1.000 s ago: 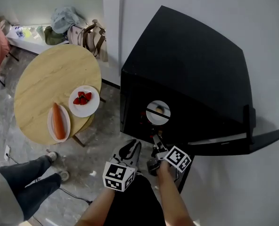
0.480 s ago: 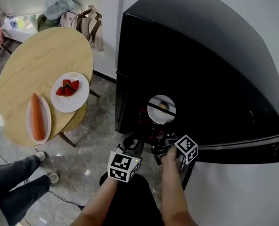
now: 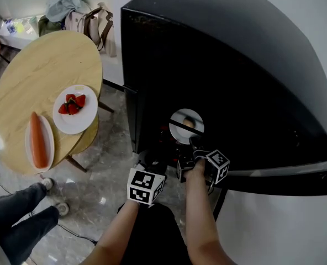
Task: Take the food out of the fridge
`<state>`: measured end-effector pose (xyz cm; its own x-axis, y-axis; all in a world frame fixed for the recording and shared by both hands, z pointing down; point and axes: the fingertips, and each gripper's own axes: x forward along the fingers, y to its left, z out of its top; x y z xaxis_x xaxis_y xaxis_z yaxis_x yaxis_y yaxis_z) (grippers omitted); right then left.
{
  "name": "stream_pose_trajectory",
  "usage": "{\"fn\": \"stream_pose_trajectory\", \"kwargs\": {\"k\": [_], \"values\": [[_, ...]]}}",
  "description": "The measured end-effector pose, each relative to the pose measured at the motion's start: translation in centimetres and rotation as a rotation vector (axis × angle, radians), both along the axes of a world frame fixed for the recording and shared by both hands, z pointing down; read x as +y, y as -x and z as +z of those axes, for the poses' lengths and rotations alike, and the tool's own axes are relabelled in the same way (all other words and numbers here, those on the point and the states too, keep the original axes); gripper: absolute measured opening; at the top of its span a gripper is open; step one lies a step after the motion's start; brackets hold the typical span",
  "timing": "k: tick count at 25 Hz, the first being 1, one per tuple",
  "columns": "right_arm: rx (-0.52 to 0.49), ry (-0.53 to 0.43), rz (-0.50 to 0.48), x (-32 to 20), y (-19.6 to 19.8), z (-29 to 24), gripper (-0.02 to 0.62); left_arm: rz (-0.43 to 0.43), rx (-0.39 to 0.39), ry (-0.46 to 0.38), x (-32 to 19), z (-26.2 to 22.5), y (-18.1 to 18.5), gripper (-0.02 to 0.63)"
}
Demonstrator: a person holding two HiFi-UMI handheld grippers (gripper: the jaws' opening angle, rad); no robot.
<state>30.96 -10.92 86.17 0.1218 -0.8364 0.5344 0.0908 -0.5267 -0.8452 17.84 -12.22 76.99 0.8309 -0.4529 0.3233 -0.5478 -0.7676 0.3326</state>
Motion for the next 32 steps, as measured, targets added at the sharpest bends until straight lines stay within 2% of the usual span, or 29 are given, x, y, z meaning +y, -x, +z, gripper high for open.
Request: {"fn": "stream_pose_trajectory", "kwargs": {"k": [2, 3, 8, 13, 17, 19, 22, 23, 24, 29, 32], "values": [[-0.011, -0.001, -0.005, -0.4, -0.2, 0.3, 0.082, 0.006, -0.002, -0.001, -0.1, 0.1, 0.1, 0.046], [-0.009, -0.008, -0.009, -0.6, -0.3, 0.4, 0.030, 0.008, -0.004, -0.002, -0.1, 0.2, 0.2, 0.046], [0.003, -0.076, -0.007, -1.0, 0.6, -0.2, 0.021, 0.001, -0.015, -0.005, -0.5, 0.8, 0.8, 0.046], [0.016, -0.117, 0.005, 2.8, 4.1, 0.1, 0.020, 0.004, -0.031, 0.013, -0.1, 1.4, 1.8, 0.046], [0.043, -0.212, -0.024, 3.4, 5.4, 0.0, 0.023, 0.008, -0.037, 0.022, -0.1, 1.7, 2.0, 0.046], [0.047, -0.259, -0.038, 2.9, 5.6, -0.2, 0.090, 0.009, -0.037, 0.022, -0.2, 1.8, 2.0, 0.046], [0.081, -0.270, -0.037, 2.4, 5.2, 0.1, 0.102, 0.019, -0.041, 0.020, -0.2, 1.9, 1.9, 0.046], [0.095, -0.268, -0.029, 2.4, 4.9, 0.2, 0.089, 0.022, -0.042, 0.020, -0.1, 2.0, 1.9, 0.046], [0.102, -0.272, -0.022, 2.3, 4.7, 0.2, 0.029, 0.025, -0.043, 0.021, -0.1, 2.0, 1.9, 0.046], [0.145, -0.326, -0.063, 2.6, 5.4, -1.1, 0.018, 0.023, -0.043, 0.020, 0.1, 1.9, 2.5, 0.046], [0.130, -0.341, -0.063, 3.9, 6.3, -2.1, 0.018, 0.011, -0.036, 0.024, 0.5, 1.2, 3.1, 0.046]]}}
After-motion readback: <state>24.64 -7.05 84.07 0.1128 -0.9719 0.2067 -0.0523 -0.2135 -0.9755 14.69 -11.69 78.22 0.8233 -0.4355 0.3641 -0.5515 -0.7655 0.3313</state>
